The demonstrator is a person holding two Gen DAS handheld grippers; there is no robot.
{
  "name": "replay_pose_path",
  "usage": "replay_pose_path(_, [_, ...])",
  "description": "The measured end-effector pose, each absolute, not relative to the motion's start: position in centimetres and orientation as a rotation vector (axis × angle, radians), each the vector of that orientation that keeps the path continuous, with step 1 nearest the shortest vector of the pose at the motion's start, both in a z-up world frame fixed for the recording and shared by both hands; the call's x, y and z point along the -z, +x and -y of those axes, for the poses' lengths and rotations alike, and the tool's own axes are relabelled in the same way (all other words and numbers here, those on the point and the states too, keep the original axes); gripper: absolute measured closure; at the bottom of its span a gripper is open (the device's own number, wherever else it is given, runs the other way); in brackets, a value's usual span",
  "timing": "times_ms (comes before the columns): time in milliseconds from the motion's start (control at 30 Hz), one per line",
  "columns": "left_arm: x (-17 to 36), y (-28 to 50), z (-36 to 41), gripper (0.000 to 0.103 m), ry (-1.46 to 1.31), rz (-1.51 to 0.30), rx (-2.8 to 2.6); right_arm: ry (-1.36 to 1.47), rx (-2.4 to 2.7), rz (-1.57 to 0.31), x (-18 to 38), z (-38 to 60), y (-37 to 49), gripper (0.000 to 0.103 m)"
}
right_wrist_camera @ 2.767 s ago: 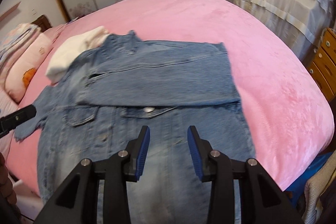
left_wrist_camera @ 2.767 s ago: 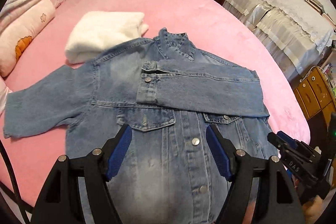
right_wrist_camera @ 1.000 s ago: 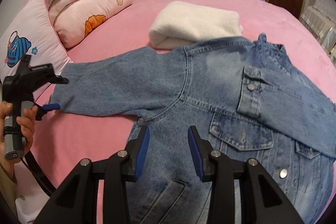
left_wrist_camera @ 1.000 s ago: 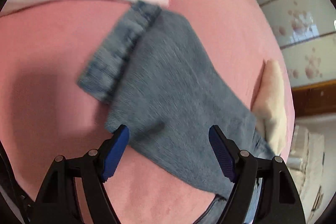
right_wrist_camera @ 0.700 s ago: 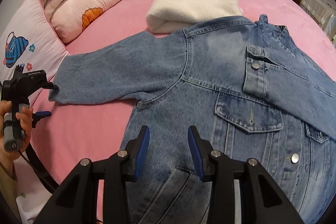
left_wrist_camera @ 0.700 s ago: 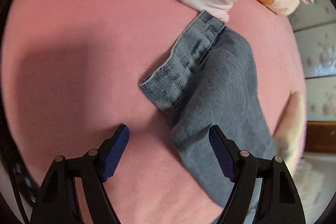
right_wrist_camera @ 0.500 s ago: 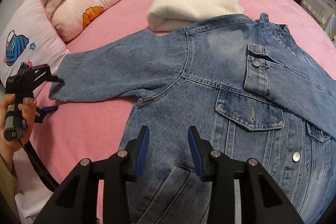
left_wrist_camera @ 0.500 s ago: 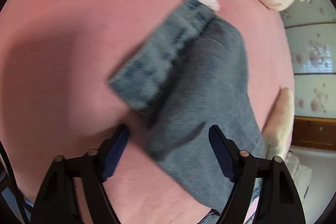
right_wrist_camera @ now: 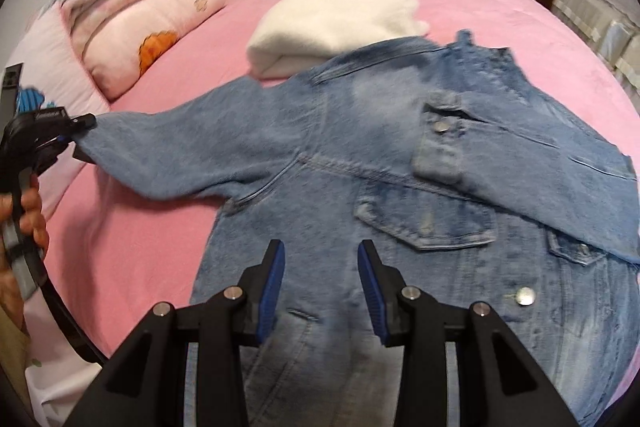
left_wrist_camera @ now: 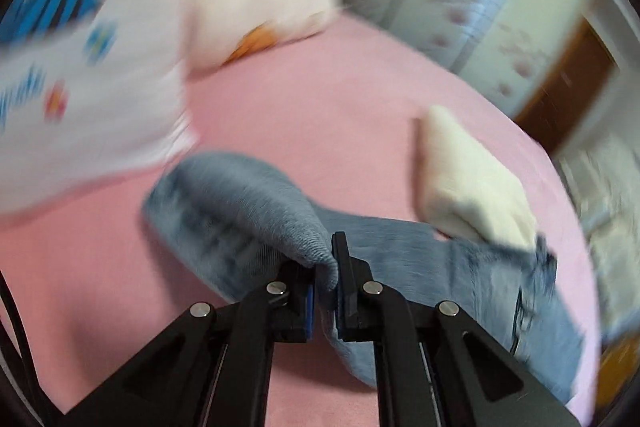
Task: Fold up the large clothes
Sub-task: 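Fold the held sleeve with the left tool over the jacket front, release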
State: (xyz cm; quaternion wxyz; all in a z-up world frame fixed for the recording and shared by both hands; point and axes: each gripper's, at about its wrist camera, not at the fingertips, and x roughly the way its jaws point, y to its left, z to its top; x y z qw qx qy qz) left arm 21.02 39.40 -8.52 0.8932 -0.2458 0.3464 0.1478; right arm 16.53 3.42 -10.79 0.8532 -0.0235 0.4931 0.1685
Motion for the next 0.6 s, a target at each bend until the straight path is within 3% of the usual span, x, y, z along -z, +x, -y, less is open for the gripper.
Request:
replay_pose_path(333, [3.0, 23.4, -15.0, 0.094, -0.226, -0.657, 0.061, 0.083, -0.177, -0.995, 8.9, 7.9, 16.7, 0.065])
replay_pose_path(367, [3.4, 23.4, -12.7, 0.091, -0.207, -0.670, 0.097, 0.092, -0.154, -0.994, 9.0, 9.1, 16.6, 0.065])
replay_pose_path(433, [5.7, 23.8, -8.1, 0.057, -0.165, -0.736, 0.164, 0.113, -0.105, -1.003, 9.4, 11.8, 16.2, 0.065])
replay_pose_path(500, [7.8, 23.8, -5.2, 0.039, -0.122, -0.796, 0.197, 0.135, -0.071, -1.017, 9.9, 14.2, 15.8, 0.065])
replay_pose_path(600, [10.2, 23.5, -2.4, 0.039, -0.095, -0.878, 0.255, 0.156, -0.040, -1.038, 10.6, 16.7, 15.1, 0.065])
